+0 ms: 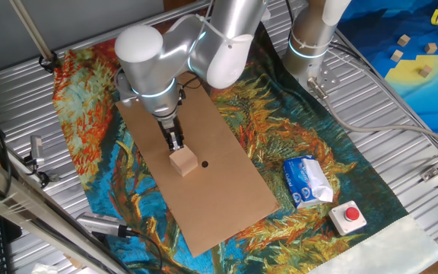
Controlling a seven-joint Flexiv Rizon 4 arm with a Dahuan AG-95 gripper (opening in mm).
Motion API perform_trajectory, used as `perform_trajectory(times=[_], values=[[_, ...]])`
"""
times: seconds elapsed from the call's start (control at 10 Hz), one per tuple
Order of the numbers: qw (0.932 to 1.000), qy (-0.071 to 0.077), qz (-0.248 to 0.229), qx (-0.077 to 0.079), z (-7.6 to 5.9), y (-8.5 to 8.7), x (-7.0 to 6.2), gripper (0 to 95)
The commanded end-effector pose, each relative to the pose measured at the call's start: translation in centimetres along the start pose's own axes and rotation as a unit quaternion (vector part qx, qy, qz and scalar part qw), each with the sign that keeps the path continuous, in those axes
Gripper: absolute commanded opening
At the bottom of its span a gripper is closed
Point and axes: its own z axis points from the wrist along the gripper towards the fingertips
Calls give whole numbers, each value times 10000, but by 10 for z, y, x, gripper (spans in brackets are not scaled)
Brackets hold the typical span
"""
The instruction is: Use the gripper to push the small block from left to right
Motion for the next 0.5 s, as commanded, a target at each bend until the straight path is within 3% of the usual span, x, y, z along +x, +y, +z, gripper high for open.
perform_trajectory(times=[0.1,0.5], values=[[10000,-5,15,53,0,-1,0,0],[9999,-2,-67,131,0,-4,1,0]])
